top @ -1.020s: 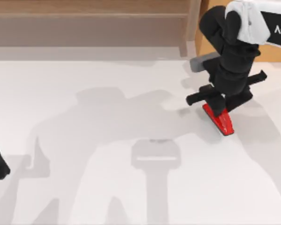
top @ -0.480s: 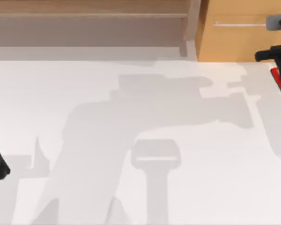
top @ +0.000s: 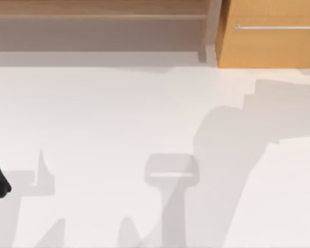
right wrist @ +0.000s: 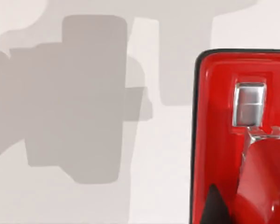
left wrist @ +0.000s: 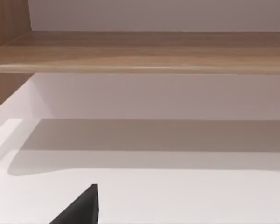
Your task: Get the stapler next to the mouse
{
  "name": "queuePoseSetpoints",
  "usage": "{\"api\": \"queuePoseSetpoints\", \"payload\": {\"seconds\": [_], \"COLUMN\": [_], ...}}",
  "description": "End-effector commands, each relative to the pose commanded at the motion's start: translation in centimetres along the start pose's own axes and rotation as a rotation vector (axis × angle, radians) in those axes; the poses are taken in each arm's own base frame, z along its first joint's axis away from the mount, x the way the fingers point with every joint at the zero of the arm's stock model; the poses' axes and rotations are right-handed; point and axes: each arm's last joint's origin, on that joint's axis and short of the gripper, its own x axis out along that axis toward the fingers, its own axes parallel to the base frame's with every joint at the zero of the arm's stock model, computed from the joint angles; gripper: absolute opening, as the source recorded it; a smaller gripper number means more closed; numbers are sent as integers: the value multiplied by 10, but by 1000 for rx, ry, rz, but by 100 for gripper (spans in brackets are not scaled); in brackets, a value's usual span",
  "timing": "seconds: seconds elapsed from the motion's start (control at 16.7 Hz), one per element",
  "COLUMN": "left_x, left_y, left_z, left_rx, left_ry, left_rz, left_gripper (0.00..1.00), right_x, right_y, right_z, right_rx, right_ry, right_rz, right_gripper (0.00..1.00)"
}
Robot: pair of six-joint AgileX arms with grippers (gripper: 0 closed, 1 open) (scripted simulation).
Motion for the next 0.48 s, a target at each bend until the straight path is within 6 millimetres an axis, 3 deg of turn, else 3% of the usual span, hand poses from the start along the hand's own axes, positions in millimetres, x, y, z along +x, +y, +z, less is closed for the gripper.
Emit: {"api": "queuePoseSetpoints", "payload": {"seconds": [0.24,0.48], "left_x": [0,0], "left_y": [0,0], "left_z": [0,0], "left_rx": [0,0], "left_ry": [0,0], "left_rz": [0,0], "left_gripper": [100,100], "right_x": [23,42], "right_y": [-57,-83], "right_z": [0,1], "right_rx": [-9,-35], "right_ry": [-18,-39], "right_rz": [18,30], "right_gripper": [0,0]}}
